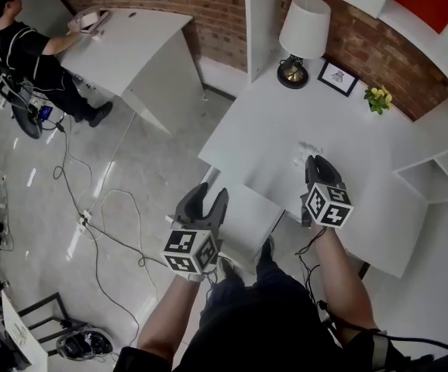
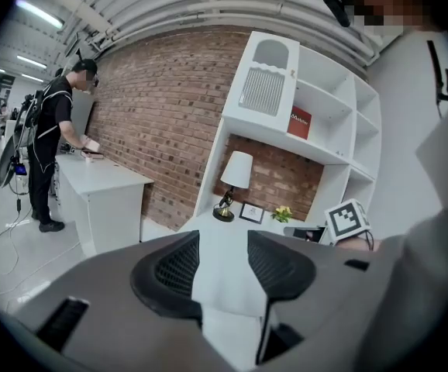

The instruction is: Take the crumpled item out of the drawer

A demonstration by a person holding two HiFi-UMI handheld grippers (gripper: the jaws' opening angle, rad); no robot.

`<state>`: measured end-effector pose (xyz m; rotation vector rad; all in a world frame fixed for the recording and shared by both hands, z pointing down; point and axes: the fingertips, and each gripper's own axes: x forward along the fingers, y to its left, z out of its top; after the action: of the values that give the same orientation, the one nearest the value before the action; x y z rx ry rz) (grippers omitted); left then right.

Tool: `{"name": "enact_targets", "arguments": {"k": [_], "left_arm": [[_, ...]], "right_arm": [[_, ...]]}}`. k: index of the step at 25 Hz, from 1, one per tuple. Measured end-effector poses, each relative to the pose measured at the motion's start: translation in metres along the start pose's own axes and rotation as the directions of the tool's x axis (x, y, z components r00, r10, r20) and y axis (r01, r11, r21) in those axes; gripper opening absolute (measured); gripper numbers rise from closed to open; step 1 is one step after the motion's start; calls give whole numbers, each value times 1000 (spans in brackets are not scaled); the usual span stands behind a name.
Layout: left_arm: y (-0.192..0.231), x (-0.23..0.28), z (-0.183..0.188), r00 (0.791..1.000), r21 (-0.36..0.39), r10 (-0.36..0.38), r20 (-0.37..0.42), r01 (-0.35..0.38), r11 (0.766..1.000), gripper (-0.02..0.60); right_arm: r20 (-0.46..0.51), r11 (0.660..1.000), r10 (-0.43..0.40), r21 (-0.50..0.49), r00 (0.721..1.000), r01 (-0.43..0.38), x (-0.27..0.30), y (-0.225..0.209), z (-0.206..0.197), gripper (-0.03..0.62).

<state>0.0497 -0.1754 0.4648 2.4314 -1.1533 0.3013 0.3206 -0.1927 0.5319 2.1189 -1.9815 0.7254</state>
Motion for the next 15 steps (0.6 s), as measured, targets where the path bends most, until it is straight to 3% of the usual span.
{"name": "enact_targets", "arguments": {"k": [8,15], "left_arm": [[10,-38,77,988,75,-9,151,-2,997,192],[-8,-59,168,944,191,-73,323,10,981,99]], "right_arm": [[235,971,94,-237,967,-37,-63,90,107,31],[385,947,221,-304,896,-103,-108,155,193,10]]}}
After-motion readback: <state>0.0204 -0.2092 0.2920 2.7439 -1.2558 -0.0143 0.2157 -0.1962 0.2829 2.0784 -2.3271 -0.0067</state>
